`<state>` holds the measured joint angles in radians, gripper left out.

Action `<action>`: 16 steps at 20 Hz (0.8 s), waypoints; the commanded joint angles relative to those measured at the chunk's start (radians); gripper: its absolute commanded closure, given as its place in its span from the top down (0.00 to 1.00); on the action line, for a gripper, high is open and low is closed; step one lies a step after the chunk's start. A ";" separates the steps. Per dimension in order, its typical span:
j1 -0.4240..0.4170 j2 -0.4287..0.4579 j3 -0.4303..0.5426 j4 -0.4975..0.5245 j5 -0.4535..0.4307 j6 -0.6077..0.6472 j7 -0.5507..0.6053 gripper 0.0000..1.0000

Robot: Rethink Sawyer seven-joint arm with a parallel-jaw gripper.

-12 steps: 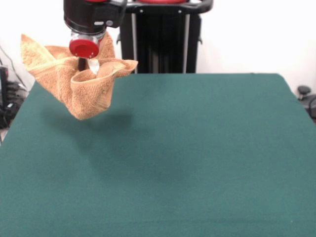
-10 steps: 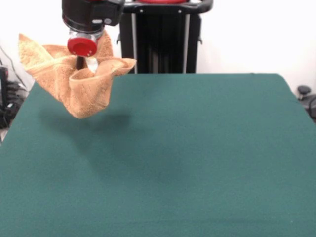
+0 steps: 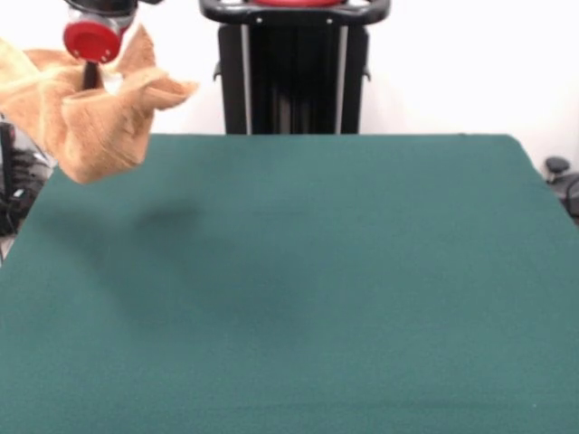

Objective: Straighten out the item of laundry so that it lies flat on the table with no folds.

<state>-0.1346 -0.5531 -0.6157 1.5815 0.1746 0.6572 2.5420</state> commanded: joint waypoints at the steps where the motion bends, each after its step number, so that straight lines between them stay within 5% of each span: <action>1: 0.000 -0.031 0.183 0.057 -0.072 -0.050 -0.092 0.00; 16: -0.158 -0.049 0.462 0.093 -0.159 -0.172 -0.202 0.00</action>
<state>-0.2719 -0.6227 -0.3991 1.5913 0.0701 0.5790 2.5420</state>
